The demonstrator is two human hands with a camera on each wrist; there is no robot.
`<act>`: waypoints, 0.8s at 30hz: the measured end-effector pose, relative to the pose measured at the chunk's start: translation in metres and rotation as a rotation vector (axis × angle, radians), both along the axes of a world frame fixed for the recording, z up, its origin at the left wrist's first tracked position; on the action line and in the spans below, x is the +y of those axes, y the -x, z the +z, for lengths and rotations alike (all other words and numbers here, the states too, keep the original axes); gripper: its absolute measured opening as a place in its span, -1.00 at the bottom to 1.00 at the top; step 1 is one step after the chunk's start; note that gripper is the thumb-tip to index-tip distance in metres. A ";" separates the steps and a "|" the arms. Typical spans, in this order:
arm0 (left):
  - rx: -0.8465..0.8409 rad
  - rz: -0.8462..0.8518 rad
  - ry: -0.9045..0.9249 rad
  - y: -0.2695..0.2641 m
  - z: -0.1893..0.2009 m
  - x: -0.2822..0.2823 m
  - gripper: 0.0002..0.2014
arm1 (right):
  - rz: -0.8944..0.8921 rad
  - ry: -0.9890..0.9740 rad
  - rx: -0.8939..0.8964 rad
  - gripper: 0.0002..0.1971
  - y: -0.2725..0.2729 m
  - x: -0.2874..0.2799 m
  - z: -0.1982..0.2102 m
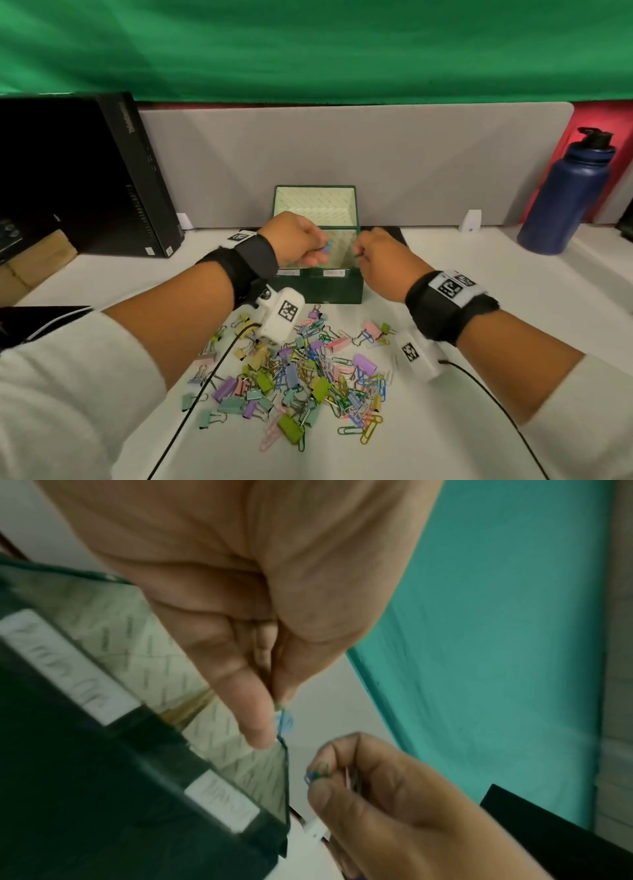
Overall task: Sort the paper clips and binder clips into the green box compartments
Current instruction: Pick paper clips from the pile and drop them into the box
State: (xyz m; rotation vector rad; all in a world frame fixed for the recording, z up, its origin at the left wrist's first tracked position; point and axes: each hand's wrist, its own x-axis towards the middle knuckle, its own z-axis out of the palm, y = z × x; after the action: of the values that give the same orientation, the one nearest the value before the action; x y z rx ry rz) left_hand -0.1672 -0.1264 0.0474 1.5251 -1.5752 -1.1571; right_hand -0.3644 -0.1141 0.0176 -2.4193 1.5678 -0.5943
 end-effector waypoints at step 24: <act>-1.137 -0.808 0.362 0.057 -0.043 0.120 -0.68 | 0.219 -0.314 0.417 -0.74 0.046 0.087 -0.036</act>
State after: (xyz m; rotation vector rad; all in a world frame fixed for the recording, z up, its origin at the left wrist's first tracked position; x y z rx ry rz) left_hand -0.2240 -0.0066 0.0048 1.3452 -3.1317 -0.1712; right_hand -0.4107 -0.0272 -0.0188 -2.5174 1.3687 0.1968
